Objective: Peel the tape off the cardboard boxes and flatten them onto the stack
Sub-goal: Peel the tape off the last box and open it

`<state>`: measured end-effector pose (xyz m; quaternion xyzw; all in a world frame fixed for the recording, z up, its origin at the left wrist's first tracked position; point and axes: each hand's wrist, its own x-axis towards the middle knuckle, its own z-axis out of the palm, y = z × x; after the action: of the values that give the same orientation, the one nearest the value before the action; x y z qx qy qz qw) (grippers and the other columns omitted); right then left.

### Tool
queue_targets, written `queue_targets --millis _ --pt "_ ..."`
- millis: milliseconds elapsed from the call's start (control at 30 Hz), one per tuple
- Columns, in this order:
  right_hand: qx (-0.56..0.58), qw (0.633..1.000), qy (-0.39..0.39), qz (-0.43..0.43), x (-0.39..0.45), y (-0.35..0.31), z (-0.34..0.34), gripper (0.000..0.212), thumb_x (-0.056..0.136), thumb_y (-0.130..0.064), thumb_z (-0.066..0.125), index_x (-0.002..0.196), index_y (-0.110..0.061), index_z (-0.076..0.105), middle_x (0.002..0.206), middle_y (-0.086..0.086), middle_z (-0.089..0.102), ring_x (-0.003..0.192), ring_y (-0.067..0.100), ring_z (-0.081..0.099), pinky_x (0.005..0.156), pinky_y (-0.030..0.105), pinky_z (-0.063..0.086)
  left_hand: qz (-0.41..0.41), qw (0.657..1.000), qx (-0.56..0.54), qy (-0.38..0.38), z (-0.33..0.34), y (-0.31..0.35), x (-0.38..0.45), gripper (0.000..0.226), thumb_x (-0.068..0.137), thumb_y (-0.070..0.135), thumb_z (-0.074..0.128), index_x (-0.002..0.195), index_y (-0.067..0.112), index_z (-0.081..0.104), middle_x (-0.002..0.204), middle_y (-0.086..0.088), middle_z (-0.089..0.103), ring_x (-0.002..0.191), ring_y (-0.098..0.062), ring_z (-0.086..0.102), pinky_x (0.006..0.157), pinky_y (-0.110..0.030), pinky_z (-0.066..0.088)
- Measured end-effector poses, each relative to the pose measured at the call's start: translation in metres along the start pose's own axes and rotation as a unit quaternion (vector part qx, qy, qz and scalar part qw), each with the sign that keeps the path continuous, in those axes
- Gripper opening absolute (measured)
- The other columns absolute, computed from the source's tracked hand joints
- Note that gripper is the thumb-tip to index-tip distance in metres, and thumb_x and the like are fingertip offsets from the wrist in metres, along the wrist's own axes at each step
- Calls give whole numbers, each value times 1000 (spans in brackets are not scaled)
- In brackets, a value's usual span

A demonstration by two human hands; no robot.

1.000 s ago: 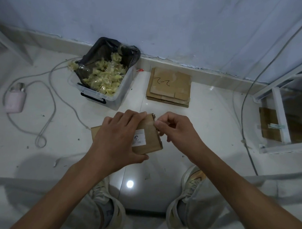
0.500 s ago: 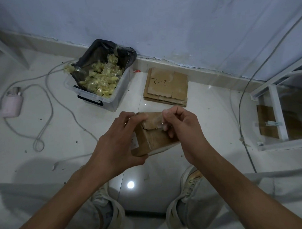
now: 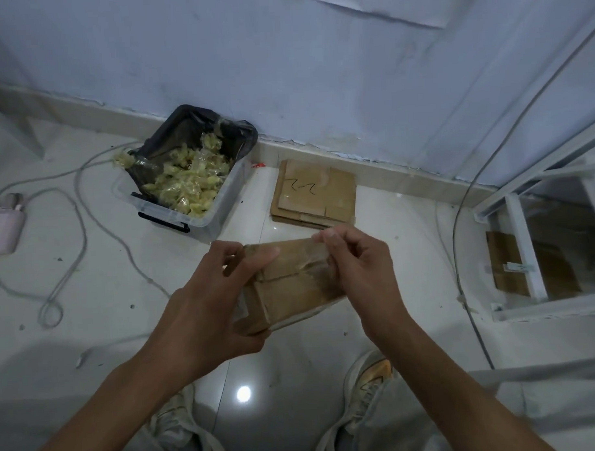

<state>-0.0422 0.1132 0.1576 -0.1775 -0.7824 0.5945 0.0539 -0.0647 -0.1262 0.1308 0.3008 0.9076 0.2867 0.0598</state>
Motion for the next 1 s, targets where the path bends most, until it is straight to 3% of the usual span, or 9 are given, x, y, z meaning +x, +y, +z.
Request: queue_targets --millis 67,133,200,267,400,500,667,800,1000 --pt "106 992 -45 56 -2 0 1 26 108 -28 55 113 -23 80 69 -12 54 64 4 47 61 18 38 -3 1000 19 -4 0 0 0 116 53 53 91 151 51 29 142 3 34 115 -15 56 60 -29 59" --pt "252 950 -122 140 -2 -4 -1 30 109 -23 51 121 -17 78 79 -3 53 68 9 44 57 22 35 -1 1000 22 -9 2 1 -2 114 53 54 90 151 49 31 143 2 35 114 -14 57 60 -25 57" --pt "355 898 -176 190 0 -9 -5 36 106 -18 48 127 -6 74 87 1 57 74 10 51 61 22 41 -1 1000 13 -11 2 1 -2 113 54 55 89 150 50 30 144 3 34 115 -13 56 60 -25 58" --pt "381 883 -201 184 1 -10 -11 38 107 -17 45 130 -2 71 93 6 65 81 13 59 68 23 48 -4 1000 5 -1 1 1 -2 110 54 55 88 149 50 32 144 5 35 116 -12 57 59 -29 60" --pt "116 977 -176 25 1 -13 -14 26 105 -9 58 126 -9 73 93 9 77 80 19 70 68 25 55 1 1000 16 7 -3 0 0 108 54 51 90 147 46 36 142 2 36 115 -17 58 56 -34 61" --pt "22 983 -183 14 -4 -16 -8 33 97 -13 73 129 -19 68 82 8 78 70 20 73 65 27 58 11 1000 29 -2 -3 2 1 108 53 48 90 147 44 35 142 1 37 113 -18 57 54 -33 59" --pt "-231 965 -114 -42 -4 -9 1 32 86 -45 82 112 -36 64 74 -10 63 70 9 64 69 26 59 38 998 42 -6 2 5 0 113 48 44 94 146 39 37 142 -3 39 115 -19 53 54 -30 58" --pt "-247 963 -98 -37 -3 -3 4 30 83 -59 75 94 -34 61 83 -13 64 76 6 62 67 27 55 43 998 33 22 0 9 0 113 46 38 98 143 35 42 139 -5 40 113 -23 54 56 -26 55" --pt "-208 962 -160 -81 0 0 -1 20 99 -37 68 82 -26 67 77 -11 65 74 8 61 65 23 49 50 998 34 28 3 10 -1 114 46 34 98 145 38 40 141 -4 39 116 -25 54 52 -35 59"
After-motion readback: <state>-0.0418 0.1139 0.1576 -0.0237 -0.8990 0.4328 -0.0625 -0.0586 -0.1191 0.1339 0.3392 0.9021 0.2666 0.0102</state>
